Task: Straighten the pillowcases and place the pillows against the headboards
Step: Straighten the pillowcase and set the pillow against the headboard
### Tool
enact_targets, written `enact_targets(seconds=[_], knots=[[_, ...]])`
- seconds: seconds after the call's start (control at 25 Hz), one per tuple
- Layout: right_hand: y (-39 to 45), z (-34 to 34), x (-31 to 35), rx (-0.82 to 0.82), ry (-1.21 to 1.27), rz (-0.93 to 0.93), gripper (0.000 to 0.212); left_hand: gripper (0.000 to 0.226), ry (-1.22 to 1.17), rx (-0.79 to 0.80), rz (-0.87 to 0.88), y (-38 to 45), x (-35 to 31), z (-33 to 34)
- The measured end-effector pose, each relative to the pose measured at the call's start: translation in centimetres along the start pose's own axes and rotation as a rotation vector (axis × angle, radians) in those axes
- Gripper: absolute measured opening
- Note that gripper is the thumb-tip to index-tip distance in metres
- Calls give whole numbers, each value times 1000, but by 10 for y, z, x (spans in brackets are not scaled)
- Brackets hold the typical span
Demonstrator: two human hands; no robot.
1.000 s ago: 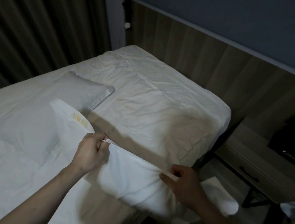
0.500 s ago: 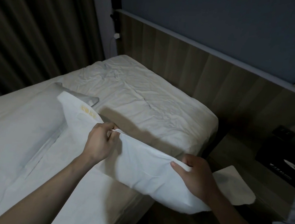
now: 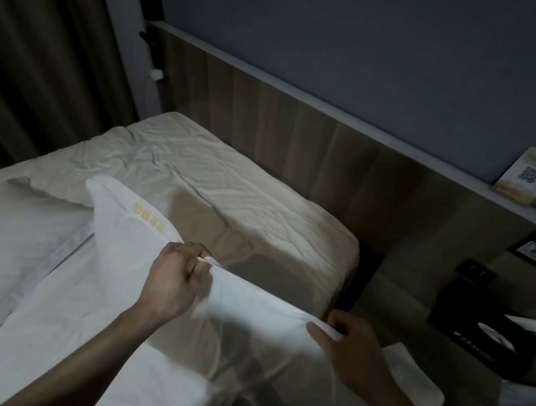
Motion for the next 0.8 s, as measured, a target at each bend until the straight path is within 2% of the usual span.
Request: enact_targets(seconds=[0.44, 0.8], knots=[[120, -58, -3, -146, 5, 87, 51, 22, -70, 61, 123, 142, -37, 52], [242, -106, -49, -118, 6, 167, 47, 32, -24, 77, 129, 264, -79, 118]])
Point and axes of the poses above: each hand's wrist, its own y-axis towards the middle knuckle, its own z-axis out of the palm, x = y × z, the point moved 6 cm from there along y, towards the middle knuckle, and after that the axes turned 1 degree about -z, right-handed, at the moved point
